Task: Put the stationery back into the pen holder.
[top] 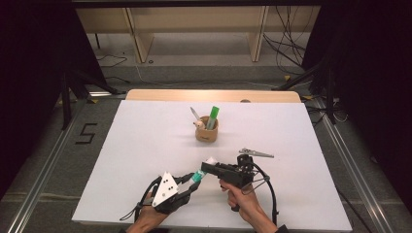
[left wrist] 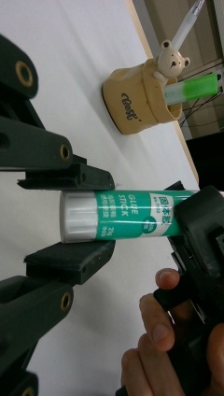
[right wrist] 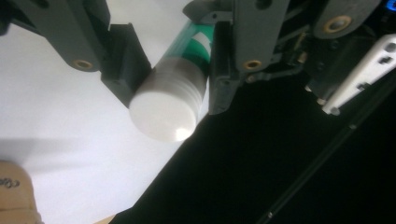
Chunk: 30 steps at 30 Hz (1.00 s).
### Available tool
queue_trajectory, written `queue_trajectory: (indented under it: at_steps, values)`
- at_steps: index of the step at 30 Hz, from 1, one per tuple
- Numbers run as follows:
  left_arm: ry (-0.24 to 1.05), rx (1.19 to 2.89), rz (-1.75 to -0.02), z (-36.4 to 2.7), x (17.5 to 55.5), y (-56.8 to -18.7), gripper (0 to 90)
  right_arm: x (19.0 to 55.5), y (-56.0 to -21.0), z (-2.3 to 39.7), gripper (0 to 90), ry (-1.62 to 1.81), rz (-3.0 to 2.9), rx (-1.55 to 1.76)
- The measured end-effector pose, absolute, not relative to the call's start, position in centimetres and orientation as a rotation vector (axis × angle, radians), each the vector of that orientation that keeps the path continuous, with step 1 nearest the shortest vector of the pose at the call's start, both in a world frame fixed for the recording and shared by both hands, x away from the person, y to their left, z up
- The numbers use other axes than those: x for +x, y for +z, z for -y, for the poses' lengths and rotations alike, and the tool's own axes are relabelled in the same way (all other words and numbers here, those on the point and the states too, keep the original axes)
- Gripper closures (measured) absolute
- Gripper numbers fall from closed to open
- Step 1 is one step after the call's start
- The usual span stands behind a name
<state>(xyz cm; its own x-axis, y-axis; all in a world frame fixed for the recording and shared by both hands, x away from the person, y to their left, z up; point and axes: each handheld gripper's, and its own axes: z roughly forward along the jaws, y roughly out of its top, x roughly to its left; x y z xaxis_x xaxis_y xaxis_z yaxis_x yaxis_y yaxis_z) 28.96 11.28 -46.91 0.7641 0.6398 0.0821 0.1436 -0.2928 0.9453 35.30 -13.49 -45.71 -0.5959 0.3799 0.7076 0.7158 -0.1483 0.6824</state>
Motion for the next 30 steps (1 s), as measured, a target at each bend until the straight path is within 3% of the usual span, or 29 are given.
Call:
queue_trajectory:
  at_steps: [4, 8, 11, 30]
  values:
    - [0.52, 1.83, -0.623, -11.3, 29.0, -47.2, 64.2, 35.2, -45.8, 13.5, 65.4, -1.815, 1.798, -1.241]
    - [0.489, 1.842, -0.634, -11.3, 29.1, -47.1, 41.1, 34.9, -45.7, 13.2, 65.7, -1.815, 1.821, -1.245]
    - [0.457, 1.862, -0.637, -11.4, 29.0, -46.7, 33.2, 34.8, -45.3, 13.4, 65.7, -1.845, 1.873, -1.249]
    - [0.347, 1.927, -0.741, -14.1, 30.0, -45.3, 20.5, 35.2, -43.6, 15.0, 65.7, -1.943, 2.088, -1.306]
